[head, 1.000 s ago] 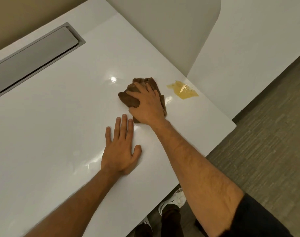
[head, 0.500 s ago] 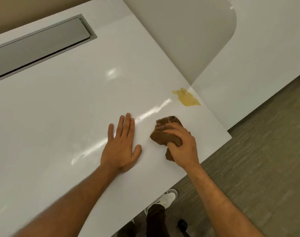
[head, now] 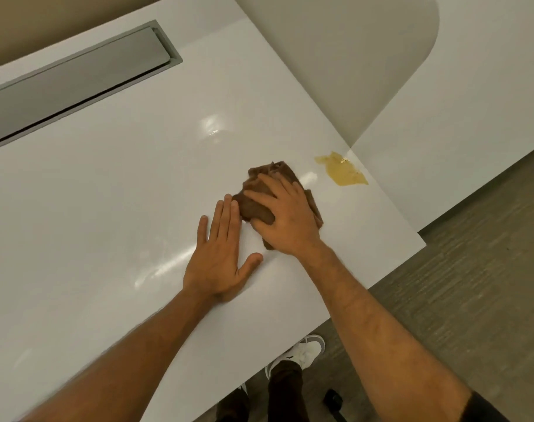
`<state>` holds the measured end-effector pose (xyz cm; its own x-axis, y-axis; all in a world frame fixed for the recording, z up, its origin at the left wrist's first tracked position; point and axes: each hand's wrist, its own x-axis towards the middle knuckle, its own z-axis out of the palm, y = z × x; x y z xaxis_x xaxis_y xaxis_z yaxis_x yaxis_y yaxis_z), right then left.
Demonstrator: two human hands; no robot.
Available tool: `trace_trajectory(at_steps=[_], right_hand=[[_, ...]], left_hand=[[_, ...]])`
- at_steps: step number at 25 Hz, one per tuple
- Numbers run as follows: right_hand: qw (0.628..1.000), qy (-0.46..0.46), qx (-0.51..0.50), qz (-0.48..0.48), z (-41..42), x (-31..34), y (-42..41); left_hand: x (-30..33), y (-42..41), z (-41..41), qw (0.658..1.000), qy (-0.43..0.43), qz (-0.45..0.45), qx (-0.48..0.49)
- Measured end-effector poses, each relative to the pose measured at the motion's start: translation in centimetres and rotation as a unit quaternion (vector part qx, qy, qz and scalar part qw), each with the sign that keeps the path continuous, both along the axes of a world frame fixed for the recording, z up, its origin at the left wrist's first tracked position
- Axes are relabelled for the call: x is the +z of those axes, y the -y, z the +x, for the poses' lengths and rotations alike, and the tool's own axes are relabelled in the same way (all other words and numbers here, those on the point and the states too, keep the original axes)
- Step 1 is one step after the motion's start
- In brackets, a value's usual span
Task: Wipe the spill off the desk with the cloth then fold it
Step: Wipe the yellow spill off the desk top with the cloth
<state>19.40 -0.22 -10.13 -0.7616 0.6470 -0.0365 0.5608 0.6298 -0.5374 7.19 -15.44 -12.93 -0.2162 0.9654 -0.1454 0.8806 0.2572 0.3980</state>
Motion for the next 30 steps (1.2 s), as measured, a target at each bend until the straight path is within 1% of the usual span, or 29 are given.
trace_trajectory(at_steps=[1,3,7,12,15,22,24,27,30], right_hand=[[1.000,-0.004,0.013,0.002,0.6,-0.1,0.9],[1.000,-0.017,0.005,0.003,2.2,-0.5,2.6],[0.998,-0.036,-0.049,0.007,6.4,-1.3,4.9],[0.991,-0.049,-0.124,0.026,10.2,-2.0,5.4],[0.981,-0.057,-0.180,0.040,10.1,-2.0,5.0],[0.958,-0.089,-0.266,0.055,6.7,-1.7,3.2],[0.960,-0.098,-0.256,0.056,6.3,-1.6,3.1],[0.975,-0.086,-0.202,0.042,7.0,-1.7,3.6],[0.978,-0.072,-0.194,0.028,7.2,-1.8,4.4]], left_hand=[[0.1,0.0,0.0,1.000,0.001,0.000,0.002],[0.2,0.0,0.3,1.000,-0.006,-0.011,-0.005],[0.0,-0.2,0.2,0.998,-0.042,-0.031,-0.015],[-0.4,-0.1,0.1,0.997,-0.063,-0.029,-0.020],[-0.6,0.0,0.1,0.998,-0.064,-0.018,-0.019],[-0.7,-0.1,0.2,0.997,-0.067,-0.023,-0.018],[-0.6,-0.1,0.1,0.997,-0.074,-0.029,-0.019],[-0.5,-0.2,0.1,0.997,-0.074,-0.033,-0.019],[-0.3,-0.2,0.2,0.996,-0.074,-0.038,-0.019]])
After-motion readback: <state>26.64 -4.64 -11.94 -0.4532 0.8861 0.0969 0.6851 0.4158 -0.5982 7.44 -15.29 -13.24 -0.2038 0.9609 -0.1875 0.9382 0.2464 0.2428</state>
